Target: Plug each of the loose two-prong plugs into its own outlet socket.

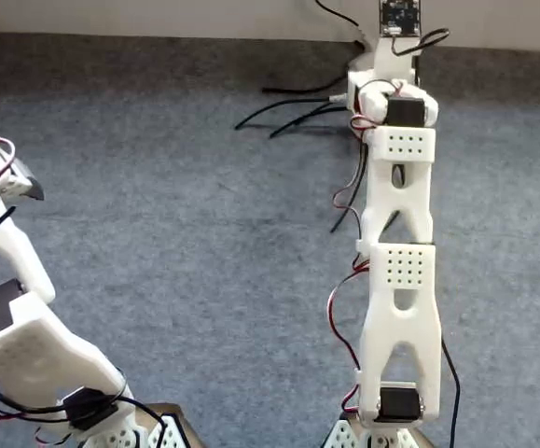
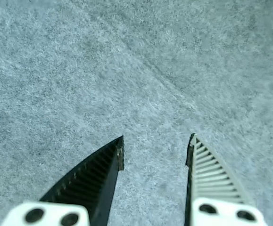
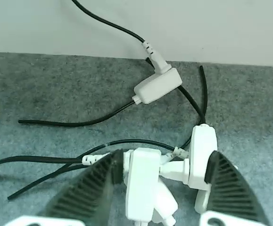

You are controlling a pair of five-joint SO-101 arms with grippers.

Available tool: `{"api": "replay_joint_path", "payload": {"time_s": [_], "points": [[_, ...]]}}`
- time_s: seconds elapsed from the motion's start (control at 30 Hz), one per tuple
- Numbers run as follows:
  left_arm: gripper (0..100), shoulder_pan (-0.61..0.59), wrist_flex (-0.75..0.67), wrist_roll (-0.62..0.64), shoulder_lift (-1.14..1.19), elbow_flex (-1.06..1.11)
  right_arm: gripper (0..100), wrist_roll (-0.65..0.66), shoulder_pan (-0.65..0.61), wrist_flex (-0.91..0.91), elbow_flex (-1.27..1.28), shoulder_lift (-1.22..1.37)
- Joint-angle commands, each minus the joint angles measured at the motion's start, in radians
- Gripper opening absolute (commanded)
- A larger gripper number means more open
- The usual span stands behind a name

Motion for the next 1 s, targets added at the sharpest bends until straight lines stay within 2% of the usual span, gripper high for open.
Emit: {"api": "replay_joint_path", "payload": {"time_s": [0.0,0.17,0.37,0.6,0.83,0.97], "points": [[23,0.065,0.048,-0.006,-0.022,-0.038,27.0,0.011,0.008,0.050,-0.139,-0.070],[22,0.116,0.094,-0.005,-0.064,-0.125,27.0,0.011,-0.008,0.124,-0.137,-0.173],[23,0.188,0.095,-0.005,-0.338,-0.073,27.0,0.015,-0.064,0.232,-0.136,-0.326],[23,0.265,0.094,-0.141,-0.679,0.137,27.0,0.015,-0.090,0.386,-0.136,-0.487],[23,0.286,0.092,-0.242,-0.969,0.410,27.0,0.011,-0.090,0.568,-0.131,-0.668],[22,0.317,-0.009,-0.311,-1.119,0.581,27.0,0.011,-0.084,0.568,-0.130,-0.773]]}}
